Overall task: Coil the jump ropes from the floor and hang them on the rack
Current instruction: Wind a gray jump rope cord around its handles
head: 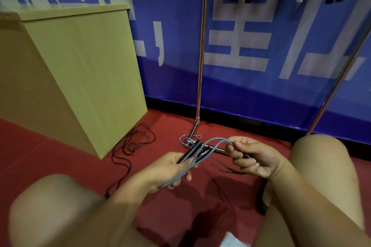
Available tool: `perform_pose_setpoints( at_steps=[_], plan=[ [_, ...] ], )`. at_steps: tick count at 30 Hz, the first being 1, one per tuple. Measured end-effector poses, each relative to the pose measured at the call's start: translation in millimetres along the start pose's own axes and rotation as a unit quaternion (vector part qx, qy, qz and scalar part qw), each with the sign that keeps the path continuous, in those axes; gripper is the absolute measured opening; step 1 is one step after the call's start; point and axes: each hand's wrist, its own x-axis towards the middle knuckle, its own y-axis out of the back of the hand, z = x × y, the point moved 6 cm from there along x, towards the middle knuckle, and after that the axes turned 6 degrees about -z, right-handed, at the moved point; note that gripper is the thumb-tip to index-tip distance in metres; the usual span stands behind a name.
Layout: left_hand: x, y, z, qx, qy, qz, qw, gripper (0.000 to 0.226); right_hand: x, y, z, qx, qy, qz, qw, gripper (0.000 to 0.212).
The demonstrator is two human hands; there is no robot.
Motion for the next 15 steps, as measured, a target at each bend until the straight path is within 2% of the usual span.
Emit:
perform_pose_setpoints(
  at_steps=[2, 3, 6, 11, 15],
  plan=[
    [-1.3, 2.1, -1.2, -0.024, 0.008, 0.011, 1.000, 0.042, 3.6, 5.7, 0.0, -0.038, 0.010, 0.064, 0.997, 0.016],
    [-2.2, 2.3, -0.6, -0.036, 0.011, 0.011, 0.999, 0.049, 5.5, 11.2, -1.0, -0.082, 0.024, 0.126, 0.988, 0.023],
    [-3.1, -0.1, 0.4, -0.068, 0.021, 0.001, 0.997, 0.067, 10.2, 25.0, -8.8, -0.218, 0.070, 0.299, 0.926, 0.029],
    [-5.5, -8.5, 3.4, -0.101, 0.021, -0.086, 0.991, 0.081, 17.0, 27.0, -13.0, -0.270, 0.126, 0.366, 0.882, 0.029],
    [-7.7, -17.5, 9.1, -0.124, -0.018, -0.153, 0.980, 0.064, 19.6, 36.6, -9.3, -0.311, 0.124, 0.401, 0.852, 0.035]
  ],
)
